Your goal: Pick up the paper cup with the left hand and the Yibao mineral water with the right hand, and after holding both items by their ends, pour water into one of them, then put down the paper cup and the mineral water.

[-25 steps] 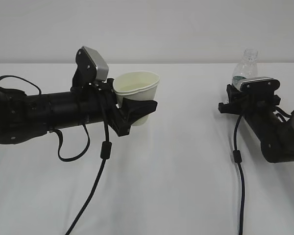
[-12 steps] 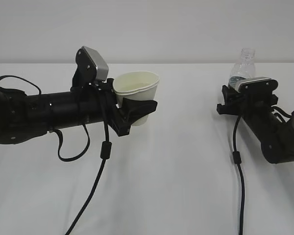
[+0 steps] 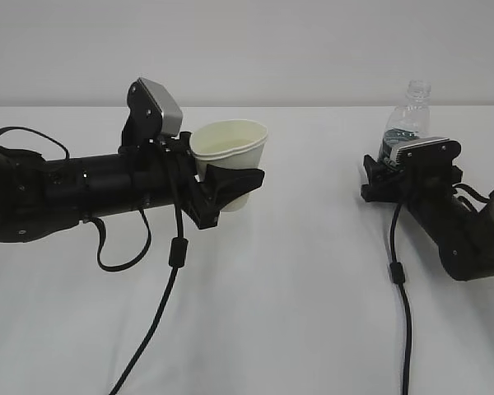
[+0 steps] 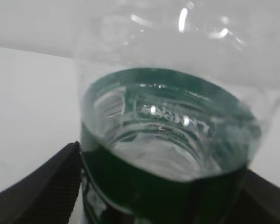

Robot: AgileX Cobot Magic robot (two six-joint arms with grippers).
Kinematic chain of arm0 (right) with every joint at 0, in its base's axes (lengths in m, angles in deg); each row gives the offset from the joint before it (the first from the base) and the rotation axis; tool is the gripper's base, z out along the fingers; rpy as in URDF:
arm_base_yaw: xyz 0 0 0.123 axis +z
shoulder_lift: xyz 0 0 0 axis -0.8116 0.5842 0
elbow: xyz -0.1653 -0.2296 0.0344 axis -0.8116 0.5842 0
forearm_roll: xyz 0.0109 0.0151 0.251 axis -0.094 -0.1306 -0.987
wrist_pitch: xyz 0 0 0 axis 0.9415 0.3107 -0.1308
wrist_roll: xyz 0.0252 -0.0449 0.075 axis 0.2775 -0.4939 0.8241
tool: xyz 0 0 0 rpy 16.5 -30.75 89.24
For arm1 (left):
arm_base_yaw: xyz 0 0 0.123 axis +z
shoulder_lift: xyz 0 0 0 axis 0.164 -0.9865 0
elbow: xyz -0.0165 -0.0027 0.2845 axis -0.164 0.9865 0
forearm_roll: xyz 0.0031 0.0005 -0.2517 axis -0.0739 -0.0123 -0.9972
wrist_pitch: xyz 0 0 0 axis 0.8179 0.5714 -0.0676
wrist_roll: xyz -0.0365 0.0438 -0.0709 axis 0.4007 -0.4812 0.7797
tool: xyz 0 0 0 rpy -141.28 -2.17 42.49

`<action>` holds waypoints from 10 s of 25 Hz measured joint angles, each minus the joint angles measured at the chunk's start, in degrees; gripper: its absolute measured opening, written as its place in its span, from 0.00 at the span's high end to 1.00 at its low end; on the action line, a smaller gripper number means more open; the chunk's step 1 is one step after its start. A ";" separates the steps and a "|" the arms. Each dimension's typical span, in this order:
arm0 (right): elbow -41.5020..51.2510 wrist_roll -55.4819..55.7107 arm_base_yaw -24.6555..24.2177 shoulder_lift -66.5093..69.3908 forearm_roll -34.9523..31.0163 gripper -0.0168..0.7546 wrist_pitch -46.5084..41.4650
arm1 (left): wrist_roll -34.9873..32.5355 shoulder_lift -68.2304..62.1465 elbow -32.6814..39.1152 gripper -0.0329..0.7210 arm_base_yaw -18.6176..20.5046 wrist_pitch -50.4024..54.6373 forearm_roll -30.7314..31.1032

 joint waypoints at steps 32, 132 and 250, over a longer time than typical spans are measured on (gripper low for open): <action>10.02 0.63 0.00 -8.38 0.00 0.21 -0.14 | 0.00 0.00 0.00 0.43 0.00 0.31 0.00; 40.05 -2.83 0.00 -95.31 1.19 0.21 -53.49 | 0.00 0.00 0.00 0.43 5.32 1.32 -8.74; 40.05 -3.05 0.00 -95.31 2.12 0.21 -55.97 | -1.74 0.00 0.00 0.43 10.48 4.42 -15.27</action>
